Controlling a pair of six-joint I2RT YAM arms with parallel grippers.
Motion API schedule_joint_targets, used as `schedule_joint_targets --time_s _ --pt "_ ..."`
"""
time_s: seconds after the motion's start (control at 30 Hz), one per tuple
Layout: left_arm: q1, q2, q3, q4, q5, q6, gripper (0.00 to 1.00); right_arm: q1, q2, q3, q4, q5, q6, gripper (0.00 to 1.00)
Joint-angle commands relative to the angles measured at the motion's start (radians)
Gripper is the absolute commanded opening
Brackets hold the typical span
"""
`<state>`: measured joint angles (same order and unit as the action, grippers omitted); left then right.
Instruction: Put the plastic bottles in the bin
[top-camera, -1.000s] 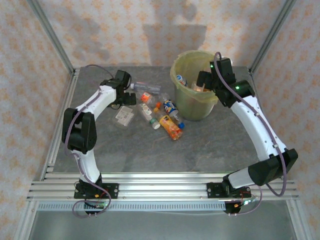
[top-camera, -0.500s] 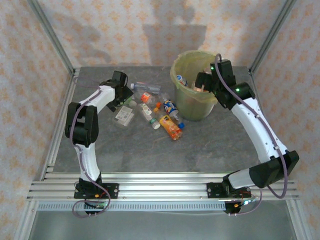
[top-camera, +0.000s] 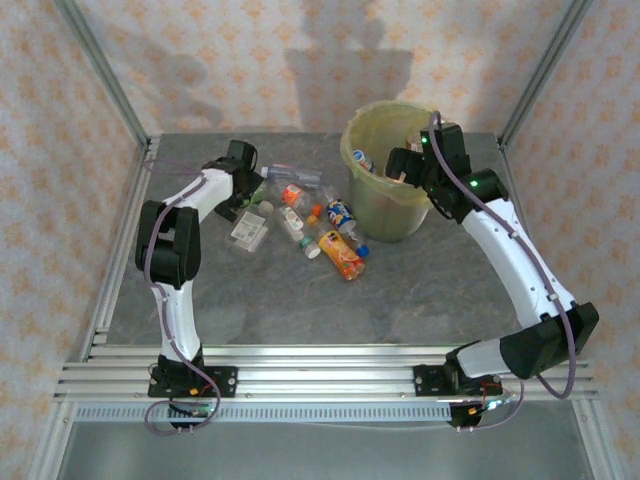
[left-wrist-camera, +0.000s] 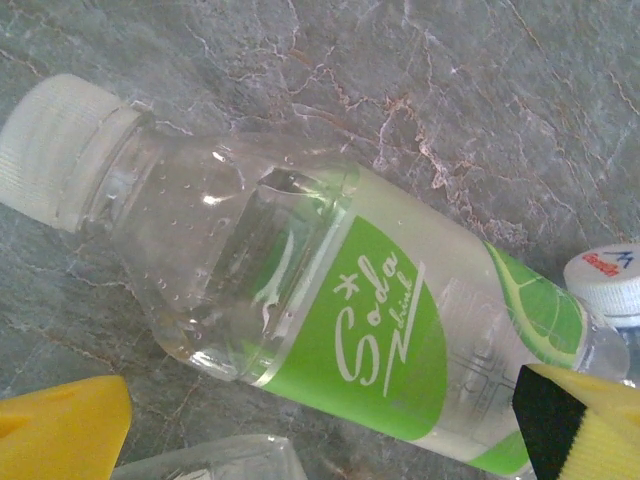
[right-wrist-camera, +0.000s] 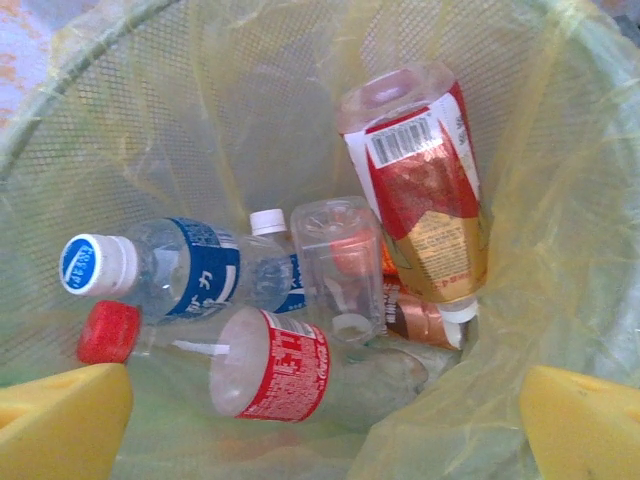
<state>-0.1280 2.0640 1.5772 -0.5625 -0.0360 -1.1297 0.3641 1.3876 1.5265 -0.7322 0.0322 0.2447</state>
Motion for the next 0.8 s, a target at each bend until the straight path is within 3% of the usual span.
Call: schedule_joint_targets --time_s 0.0,0.4,0.77 --pt "0.013 0.029 0.041 -0.014 -0.055 -0.059 1.00 0.005 0.028 -0.001 0.016 -0.040 0.017 0.99" --pt "0.014 -0.031 0.025 0.034 -0.128 -0.189 1.00 0.023 0.060 0.000 0.027 -0.059 0.000 0.99" --pt "0.028 0.052 0.074 0.056 -0.102 -0.286 1.00 0.033 0.076 0.000 0.028 -0.072 0.000 0.99"
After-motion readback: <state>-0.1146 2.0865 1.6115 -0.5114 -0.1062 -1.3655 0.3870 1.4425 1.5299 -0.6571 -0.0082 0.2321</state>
